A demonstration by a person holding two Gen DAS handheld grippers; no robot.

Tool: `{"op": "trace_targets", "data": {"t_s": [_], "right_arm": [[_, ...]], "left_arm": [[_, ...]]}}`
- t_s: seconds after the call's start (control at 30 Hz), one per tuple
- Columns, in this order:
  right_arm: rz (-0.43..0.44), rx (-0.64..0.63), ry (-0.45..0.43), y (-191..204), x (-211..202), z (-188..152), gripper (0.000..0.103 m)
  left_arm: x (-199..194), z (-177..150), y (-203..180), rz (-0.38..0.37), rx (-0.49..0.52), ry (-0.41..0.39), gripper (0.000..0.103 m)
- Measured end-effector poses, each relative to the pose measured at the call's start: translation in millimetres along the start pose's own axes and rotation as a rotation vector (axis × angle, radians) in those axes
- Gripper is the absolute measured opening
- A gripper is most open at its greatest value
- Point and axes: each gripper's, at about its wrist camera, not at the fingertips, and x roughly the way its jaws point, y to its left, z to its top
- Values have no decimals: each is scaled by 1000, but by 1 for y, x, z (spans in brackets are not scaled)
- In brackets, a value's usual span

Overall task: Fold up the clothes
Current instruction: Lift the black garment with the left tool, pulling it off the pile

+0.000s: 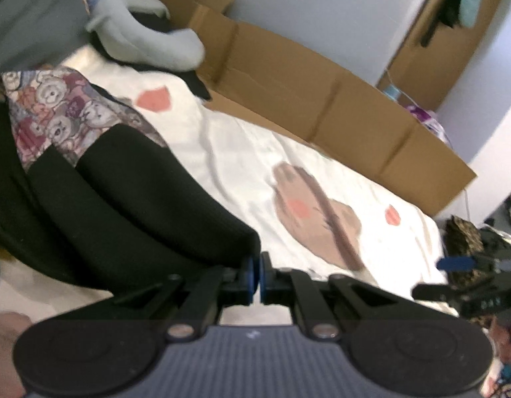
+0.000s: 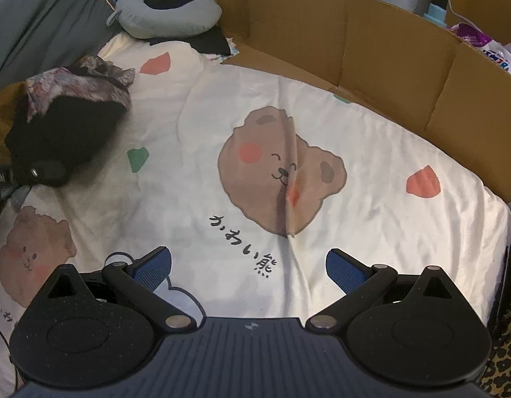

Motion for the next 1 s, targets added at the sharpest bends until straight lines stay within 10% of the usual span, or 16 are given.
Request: {"op": "trace_targets", "data": {"t_s": [0.67, 0.8, 1.0], "right_arm": [[69, -5, 21, 11, 6, -3, 102], [67, 0, 26, 9, 7, -3, 102], [75, 1, 33, 8, 10, -4, 102]], "left_arm": [[35, -40, -78, -230, 169, 201, 6], [22, -32, -75, -234, 153, 184, 37], [1, -13, -50, -136, 111, 94, 55]]}}
